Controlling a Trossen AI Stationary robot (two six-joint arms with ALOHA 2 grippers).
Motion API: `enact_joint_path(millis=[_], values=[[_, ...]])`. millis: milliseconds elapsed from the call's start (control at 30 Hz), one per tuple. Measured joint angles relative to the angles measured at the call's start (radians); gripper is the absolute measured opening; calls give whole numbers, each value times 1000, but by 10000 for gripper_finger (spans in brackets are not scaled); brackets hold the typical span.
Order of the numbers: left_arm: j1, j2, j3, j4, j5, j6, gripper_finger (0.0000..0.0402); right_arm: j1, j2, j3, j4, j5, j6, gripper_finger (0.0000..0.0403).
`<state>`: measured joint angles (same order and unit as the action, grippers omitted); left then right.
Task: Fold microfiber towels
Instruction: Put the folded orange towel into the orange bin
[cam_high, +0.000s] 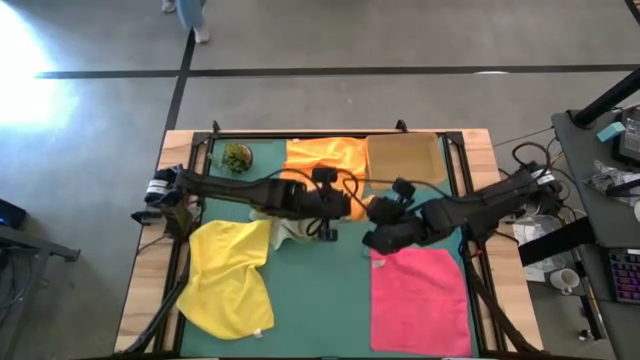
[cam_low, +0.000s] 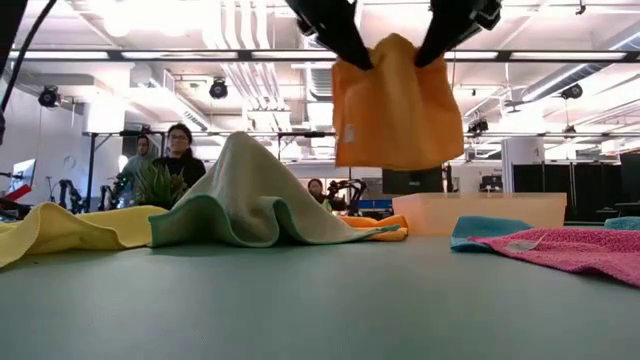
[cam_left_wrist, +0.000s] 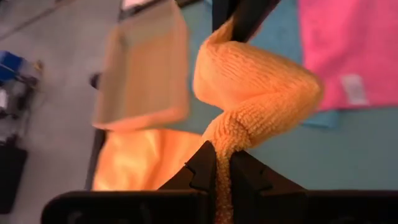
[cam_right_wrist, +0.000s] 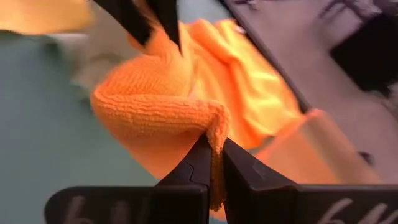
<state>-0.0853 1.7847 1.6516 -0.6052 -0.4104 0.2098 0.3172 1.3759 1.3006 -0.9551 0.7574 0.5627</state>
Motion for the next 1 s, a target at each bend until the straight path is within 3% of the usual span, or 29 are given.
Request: enact_joint_path(millis=[133,433,733,1000], values=[[64,0,0,77,0,61,11,-72,-38,0,-64,29,-37,9],[208,12,-3,315,18,203,11,-300,-143,-2,-57,31,-277,9],[309,91,3,612,131,273,11,-541,-160,-26,-44,29,-405,9],[377,176,9,735,220,272,11,-721,-160,-103,78,-36,-565,9]])
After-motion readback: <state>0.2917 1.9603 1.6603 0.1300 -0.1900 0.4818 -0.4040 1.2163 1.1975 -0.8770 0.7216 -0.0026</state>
